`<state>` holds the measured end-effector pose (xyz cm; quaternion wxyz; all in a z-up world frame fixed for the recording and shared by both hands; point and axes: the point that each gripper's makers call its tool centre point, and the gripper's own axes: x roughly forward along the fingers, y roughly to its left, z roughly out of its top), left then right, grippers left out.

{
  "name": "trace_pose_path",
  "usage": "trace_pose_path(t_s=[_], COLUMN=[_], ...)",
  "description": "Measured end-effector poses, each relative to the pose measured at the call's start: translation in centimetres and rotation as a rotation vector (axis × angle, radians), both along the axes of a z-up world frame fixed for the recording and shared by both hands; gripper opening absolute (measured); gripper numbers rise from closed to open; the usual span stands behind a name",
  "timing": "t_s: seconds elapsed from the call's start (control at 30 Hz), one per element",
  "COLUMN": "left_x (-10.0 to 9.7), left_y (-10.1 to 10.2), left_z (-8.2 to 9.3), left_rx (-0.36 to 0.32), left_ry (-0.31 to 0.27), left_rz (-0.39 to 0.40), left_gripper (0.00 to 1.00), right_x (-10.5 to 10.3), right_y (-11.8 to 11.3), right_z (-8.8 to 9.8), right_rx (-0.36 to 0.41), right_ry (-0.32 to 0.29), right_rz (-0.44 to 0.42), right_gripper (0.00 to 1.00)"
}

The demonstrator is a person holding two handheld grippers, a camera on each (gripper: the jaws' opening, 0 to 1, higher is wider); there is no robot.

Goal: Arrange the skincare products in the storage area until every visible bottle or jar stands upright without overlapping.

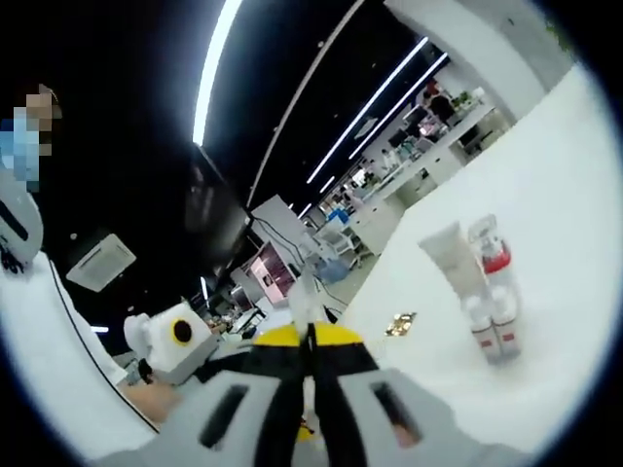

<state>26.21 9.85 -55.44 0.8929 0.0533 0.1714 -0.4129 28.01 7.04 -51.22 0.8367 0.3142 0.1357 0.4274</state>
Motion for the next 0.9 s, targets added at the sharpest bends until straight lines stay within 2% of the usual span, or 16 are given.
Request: trace_pose_path(t_s=[0.1, 0.2, 0.23, 0.27, 0.3, 0.37, 0.53, 0.6, 0.67, 0.7, 0.73, 0.8, 0.83, 0.87, 0.9], left_x=[0.0, 0.3, 0.2, 0.1, -0.2, -0.3, -0.1, -0.2, -1.2, -1.3, -1.4, -1.9, -2.0, -2.3, -2.9], left_y=[0.4, 0.6, 0.6, 0.5, 0.3, 0.2, 0.4, 0.4, -0.1, -0.1, 0.0, 0.1, 0.1, 0.0, -0.1], left_z=[-0.2, 0.5, 0.7, 1.0, 1.5, 2.1, 2.7, 3.2, 4.6, 5.1, 5.0, 5.2, 5.8, 6.3, 6.8], left_rx=[-0.001, -0.126, -0.167, -0.199, -0.245, -0.307, -0.351, -0.374, -0.451, -0.486, -0.479, -0.504, -0.547, -0.58, -0.619], left_ry=[0.029, 0.104, 0.152, 0.17, 0.207, 0.275, 0.334, 0.337, 0.345, 0.343, 0.334, 0.362, 0.35, 0.364, 0.385], left_rz=[-0.04, -0.063, -0.093, -0.121, -0.168, -0.209, -0.267, -0.281, -0.342, -0.344, -0.346, -0.345, -0.346, -0.353, -0.37], left_gripper=[0.65, 0.68, 0.69, 0.69, 0.69, 0.69, 0.64, 0.53, 0.35, 0.28, 0.26, 0.14, 0.07, 0.02, 0.01], right_x=[0.0, -0.4, -0.6, -0.6, -0.8, -1.2, -2.7, -3.0, -2.9, -2.7, -2.5, -1.8, -1.5, -1.4, -1.4], right_y=[-0.4, -0.5, -0.4, -0.4, -0.4, -0.3, 0.5, 0.6, 0.5, 0.3, 0.1, -0.8, -1.2, -1.3, -1.4], right_z=[0.6, 1.4, 1.6, 1.8, 2.0, 2.6, 4.9, 5.5, 5.7, 5.5, 5.6, 5.7, 5.5, 5.5, 5.5], right_rx=[0.004, 0.003, 0.002, -0.004, -0.006, 0.003, 0.07, 0.074, 0.061, 0.048, 0.053, 0.06, 0.055, 0.051, 0.043], right_ry=[-0.012, -0.031, -0.038, -0.043, -0.053, -0.064, -0.114, -0.127, -0.141, -0.144, -0.142, -0.141, -0.134, -0.136, -0.139], right_rz=[0.011, 0.051, 0.064, 0.069, 0.083, 0.108, 0.196, 0.206, 0.201, 0.196, 0.195, 0.158, 0.15, 0.146, 0.141], right_gripper=[0.01, 0.01, 0.01, 0.01, 0.01, 0.01, 0.01, 0.01, 0.01, 0.01, 0.01, 0.01, 0.01, 0.01, 0.01])
